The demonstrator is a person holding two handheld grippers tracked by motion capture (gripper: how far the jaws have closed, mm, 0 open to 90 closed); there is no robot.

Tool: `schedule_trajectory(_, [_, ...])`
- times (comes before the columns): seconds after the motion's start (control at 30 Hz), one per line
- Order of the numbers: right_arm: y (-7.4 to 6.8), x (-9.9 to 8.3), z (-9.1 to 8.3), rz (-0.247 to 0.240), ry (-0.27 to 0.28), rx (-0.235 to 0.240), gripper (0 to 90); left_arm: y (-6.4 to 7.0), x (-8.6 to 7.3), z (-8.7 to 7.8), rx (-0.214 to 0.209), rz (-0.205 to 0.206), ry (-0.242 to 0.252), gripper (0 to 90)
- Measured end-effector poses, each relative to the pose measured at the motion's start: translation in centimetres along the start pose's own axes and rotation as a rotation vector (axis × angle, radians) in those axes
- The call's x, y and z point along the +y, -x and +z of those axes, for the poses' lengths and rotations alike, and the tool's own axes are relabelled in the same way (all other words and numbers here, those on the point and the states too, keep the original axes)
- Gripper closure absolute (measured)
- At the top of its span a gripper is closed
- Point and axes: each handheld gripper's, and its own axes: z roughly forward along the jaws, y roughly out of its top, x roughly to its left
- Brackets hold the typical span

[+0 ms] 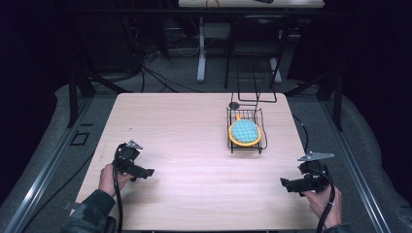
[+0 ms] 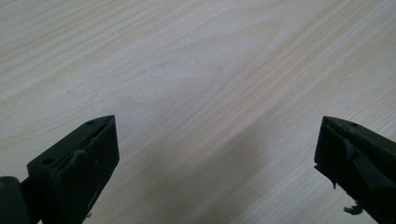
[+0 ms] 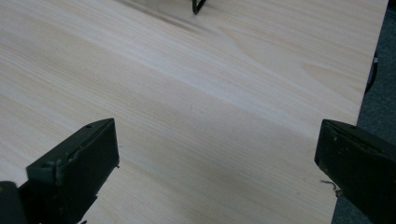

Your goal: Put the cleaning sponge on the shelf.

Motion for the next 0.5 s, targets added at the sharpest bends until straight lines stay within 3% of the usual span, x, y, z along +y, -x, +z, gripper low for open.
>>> schedule_trajectory(0.23, [0.2,-0.5,1.4,-0.006,-0.072,0.019,0.0,-0.1,0.1,0.2,-0.003,0.003,-0.004,0.0])
schedule_trajectory(0.5, [-0.1,-0.4,1.3,-0.031,-0.072,0.011,0.0,0.0,0.2,0.2,-0.004,0.006,-0.004,0.0])
